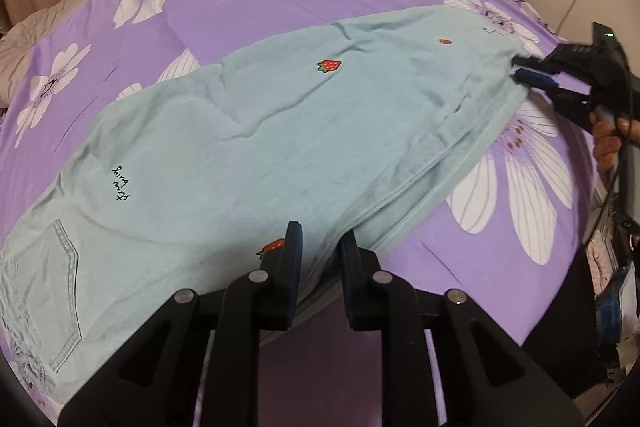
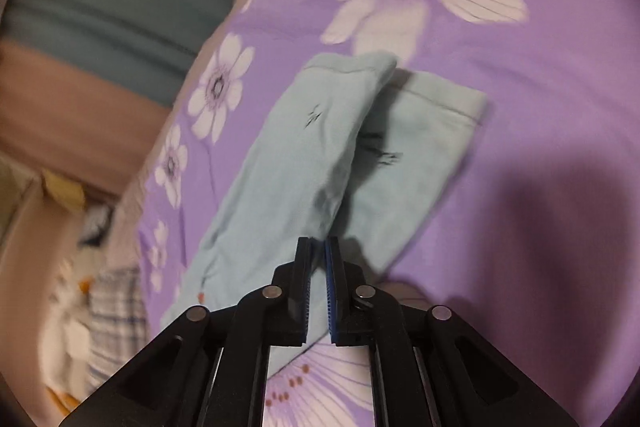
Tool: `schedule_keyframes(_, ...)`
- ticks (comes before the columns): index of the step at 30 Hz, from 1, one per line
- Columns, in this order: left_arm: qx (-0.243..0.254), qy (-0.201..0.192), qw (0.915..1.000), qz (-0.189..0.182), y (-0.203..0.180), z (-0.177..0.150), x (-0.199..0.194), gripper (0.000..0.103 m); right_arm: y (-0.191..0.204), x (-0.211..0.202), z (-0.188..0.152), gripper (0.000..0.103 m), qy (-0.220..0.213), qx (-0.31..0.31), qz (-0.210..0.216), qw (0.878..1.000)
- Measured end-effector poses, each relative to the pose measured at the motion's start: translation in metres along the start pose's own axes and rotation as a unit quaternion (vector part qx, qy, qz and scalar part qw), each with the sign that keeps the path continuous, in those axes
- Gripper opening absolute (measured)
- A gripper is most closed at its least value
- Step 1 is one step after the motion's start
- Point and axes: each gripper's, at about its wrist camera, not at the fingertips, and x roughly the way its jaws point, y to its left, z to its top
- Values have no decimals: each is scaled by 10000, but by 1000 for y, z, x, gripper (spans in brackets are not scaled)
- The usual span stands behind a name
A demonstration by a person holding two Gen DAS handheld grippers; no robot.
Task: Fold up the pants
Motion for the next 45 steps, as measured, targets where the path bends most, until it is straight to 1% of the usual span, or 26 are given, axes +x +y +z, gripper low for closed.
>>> schedule_keyframes(2, 0, -13, 10000, 47, -3, 1, 1, 19, 1, -5, 10, 31, -115, 76, 193, 9997)
schedule_keyframes(4, -8, -26, 10000, 60, -4, 1, 2, 17, 4, -6, 22, 41, -238, 38, 236, 9994)
schedule_keyframes(6, -28, -86, 9999, 101, -6, 1, 1, 16, 6, 2, 31, 41, -246, 49, 52, 9997)
schedule_keyframes(9, -46, -211, 9996, 169, -8, -1, -3, 12, 0, 17, 41, 40, 4, 77, -67, 9999)
schedule_keyframes(10, -36, -263, 9995, 195, -8, -1, -5, 11, 0, 17, 43, 28, -15, 14, -126, 9999)
schedule_keyframes(11, -19, -320, 9993, 211, -9, -1, -7, 11, 2, 15, 44, 6, -86, -123, -226, 9996)
schedule_keyframes(12, -5, -374, 9991, 212, -9, -2, -10, 11, 3, 10, 44, 4, -147, -222, -272, 9993)
schedule_keyframes(14, 3, -413, 9990, 157, -7, -2, -15, 10, 9, -4, 42, 4, -315, -372, -149, 9987)
schedule_keyframes(18, 55, -439, 9990, 91, -6, -4, -21, 10, 19, -26, 34, 4, -473, -627, -223, 9967)
schedule_keyframes(20, 81, -411, 9991, 86, -7, -7, -21, 10, 16, -29, 32, 4, -420, -693, -291, 9963)
schedule_keyframes(22, 98, -389, 9992, 84, -8, -9, -21, 10, 9, -25, 30, 4, -322, -585, -460, 9967)
schedule_keyframes(24, 132, -343, 9992, 160, -10, -10, -18, 11, 2, -21, 29, 4, -279, -470, -475, 9974)
schedule_keyframes(27, 79, -193, 9996, 182, -9, -9, -10, 11, -9, -5, 32, 4, 4, -467, -748, 9961)
schedule_keyframes(30, -50, -195, 9997, 106, -6, -11, -17, 14, -20, -10, 36, 4, -49, -147, -624, 9979)
schedule_keyframes(31, -114, -201, 9997, 47, -4, -12, -22, 17, -21, -17, 37, 5, -139, -128, -701, 9974)
schedule_keyframes(32, -206, -200, 9996, -4, -1, -15, -29, 19, -20, -24, 38, 11, -265, -158, -856, 9959)
schedule_keyframes(33, -306, -234, 9993, -31, 2, -18, -37, 26, -18, -31, 38, 17, -406, -225, -1085, 9930)
schedule_keyframes(34, -376, -283, 9989, -75, 3, -20, -43, 31, -12, -42, 36, 28, -648, -408, -1467, 9862)
schedule_keyframes(35, -494, -366, 9980, -157, 8, -23, -51, 33, -5, -50, 33, 30, -830, -587, -1659, 9809)
schedule_keyframes(36, -648, -459, 9966, -228, 14, -26, -59, 37, 3, -57, 28, 30, -985, -827, -1736, 9764)
schedule_keyframes(38, -1026, -624, 9925, -225, 32, -27, -71, 41, 20, -58, 18, 30, -948, -1237, -1504, 9763)
schedule_keyframes(40, -1366, -698, 9882, -57, 48, -27, -73, 41, 50, -41, 0, 30, -525, -1920, -1157, 9731)
schedule_keyframes(41, -1741, -714, 9821, 16, 65, -29, -72, 41, 62, -31, -10, 30, -343, -2206, -1014, 9695)
schedule_keyframes(42, -1976, -739, 9775, 25, 75, -31, -72, 40, 76, -20, -21, 30, -144, -2504, -882, 9640)
schedule_keyframes(44, -2446, -787, 9663, 136, 98, -37, -72, 40, 107, 9, -54, 30, 271, -3199, -655, 9448)
schedule_keyframes(45, -2660, -803, 9600, 336, 110, -44, -73, 39, 122, 23, -73, 30, 441, -3532, -605, 9325)
